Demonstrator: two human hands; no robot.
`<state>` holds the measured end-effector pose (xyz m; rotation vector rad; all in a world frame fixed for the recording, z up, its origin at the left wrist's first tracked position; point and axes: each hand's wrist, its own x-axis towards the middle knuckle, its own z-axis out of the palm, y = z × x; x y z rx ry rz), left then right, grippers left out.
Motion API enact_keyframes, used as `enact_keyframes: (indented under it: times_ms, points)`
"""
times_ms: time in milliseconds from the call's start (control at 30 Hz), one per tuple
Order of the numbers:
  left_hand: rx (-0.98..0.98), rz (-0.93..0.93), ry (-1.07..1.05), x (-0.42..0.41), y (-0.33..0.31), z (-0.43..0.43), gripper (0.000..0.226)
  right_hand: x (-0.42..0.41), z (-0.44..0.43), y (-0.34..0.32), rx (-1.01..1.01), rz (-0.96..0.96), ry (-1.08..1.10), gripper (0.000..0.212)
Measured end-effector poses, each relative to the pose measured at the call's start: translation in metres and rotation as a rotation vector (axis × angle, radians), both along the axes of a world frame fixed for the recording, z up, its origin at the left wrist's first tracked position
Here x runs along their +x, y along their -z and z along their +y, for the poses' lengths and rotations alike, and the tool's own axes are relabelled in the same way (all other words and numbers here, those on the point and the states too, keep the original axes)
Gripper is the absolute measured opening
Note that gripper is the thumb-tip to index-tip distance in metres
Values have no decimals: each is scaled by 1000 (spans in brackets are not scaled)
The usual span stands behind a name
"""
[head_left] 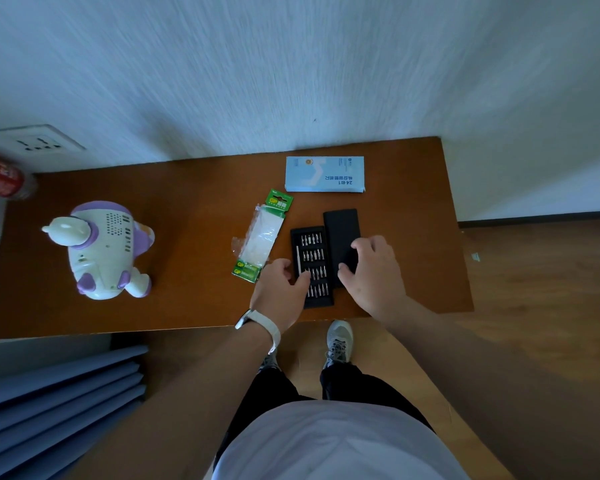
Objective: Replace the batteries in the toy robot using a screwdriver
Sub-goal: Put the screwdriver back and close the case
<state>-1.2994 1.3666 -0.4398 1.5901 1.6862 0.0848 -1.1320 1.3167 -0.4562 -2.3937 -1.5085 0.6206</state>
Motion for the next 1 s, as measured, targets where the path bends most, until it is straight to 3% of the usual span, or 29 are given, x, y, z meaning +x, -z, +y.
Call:
enact_keyframes:
  times_ms: [200,467,633,800,1000]
  points:
    - [-32,96,29,13,3,-2,89,-5,5,-1,-37,-30,35,70]
    - [30,296,89,30,3,-5,100,5,7,-4,-88,-64,71,74]
    - [46,364,108,37,1,-3,84,7,6,-5,-97,-185,78,71]
    - [0,396,124,46,-4,7,77,12,15,-10,-159,-140,97,63]
    - [-47,215,15,38,-7,12,57,15,21,-15,-222,-24,148,68]
